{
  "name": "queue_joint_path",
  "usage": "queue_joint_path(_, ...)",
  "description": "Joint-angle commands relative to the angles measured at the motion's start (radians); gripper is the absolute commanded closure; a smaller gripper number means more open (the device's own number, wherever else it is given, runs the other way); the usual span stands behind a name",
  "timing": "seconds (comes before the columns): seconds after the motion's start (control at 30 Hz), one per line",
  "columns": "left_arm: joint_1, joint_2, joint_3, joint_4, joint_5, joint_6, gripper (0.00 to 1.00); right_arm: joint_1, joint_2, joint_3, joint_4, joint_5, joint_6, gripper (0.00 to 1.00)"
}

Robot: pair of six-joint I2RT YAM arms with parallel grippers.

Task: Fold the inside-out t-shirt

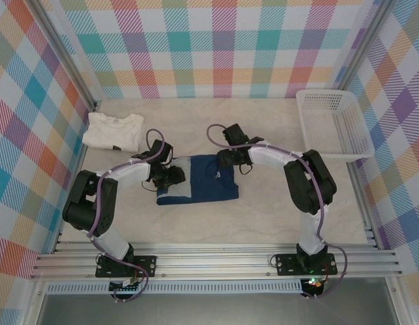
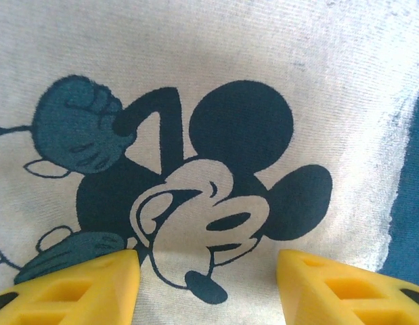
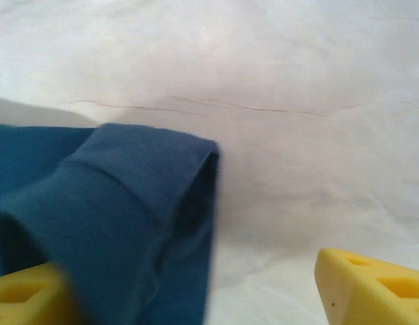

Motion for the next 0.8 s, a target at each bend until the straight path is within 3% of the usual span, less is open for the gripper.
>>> queue_joint_path(0.0,0.008,-0.034,-0.020,-0.036,0.012,0.014,0.44,-0.052,-0.094,-0.060,-0.011,-0.105,0.004,0.23)
queue_joint_path(0.3,0.009,-0.103,0.017,-0.025,-0.009,0.010,0.42,-0.086,-0.327,-0.196,-0.006,-0.367,0.048,0.23)
queue_joint_path(0.47,0.011,-0.143,0.046,0.011,-0.068,0.012,0.40,0.038,-0.378,-0.273,0.013,-0.428,0.150,0.30)
queue_joint_path(0.67,0.022,0.025,0.174,0.046,-0.063,0.043,0.39,0.133,-0.303,-0.342,0.178,-0.557,0.322,0.39)
queue_joint_path(0.77,0.037,0.122,0.249,0.026,-0.055,0.076,0.39,0.135,-0.252,-0.339,0.167,-0.531,0.339,0.42)
